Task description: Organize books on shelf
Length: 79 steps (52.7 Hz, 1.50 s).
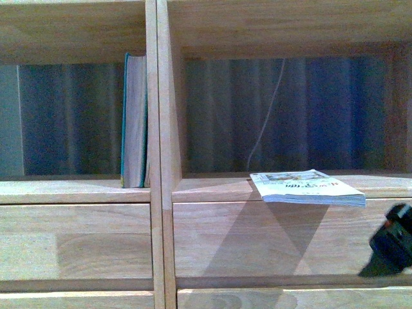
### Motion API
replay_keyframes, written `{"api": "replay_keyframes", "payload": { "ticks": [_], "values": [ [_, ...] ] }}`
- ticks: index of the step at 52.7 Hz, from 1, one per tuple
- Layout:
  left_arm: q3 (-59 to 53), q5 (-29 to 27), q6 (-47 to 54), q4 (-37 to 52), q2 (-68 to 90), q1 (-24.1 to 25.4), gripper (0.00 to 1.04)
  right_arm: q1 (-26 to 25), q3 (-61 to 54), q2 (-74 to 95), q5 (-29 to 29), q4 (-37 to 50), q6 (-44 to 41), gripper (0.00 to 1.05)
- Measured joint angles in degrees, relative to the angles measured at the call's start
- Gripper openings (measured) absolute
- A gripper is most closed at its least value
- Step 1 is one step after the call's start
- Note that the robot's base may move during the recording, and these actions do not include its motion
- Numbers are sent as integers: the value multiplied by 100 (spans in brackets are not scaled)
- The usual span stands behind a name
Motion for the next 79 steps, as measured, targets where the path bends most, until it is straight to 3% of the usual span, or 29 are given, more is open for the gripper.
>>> {"api": "replay_keyframes", "payload": {
  "ticks": [31, 79],
  "values": [
    [0, 0, 0, 0, 0, 0, 97, 358, 2050, 1102, 44, 15, 1781, 98],
    [0, 0, 0, 0, 0, 0, 97, 313, 4000, 2848, 911, 4, 1899, 98]
  ]
}}
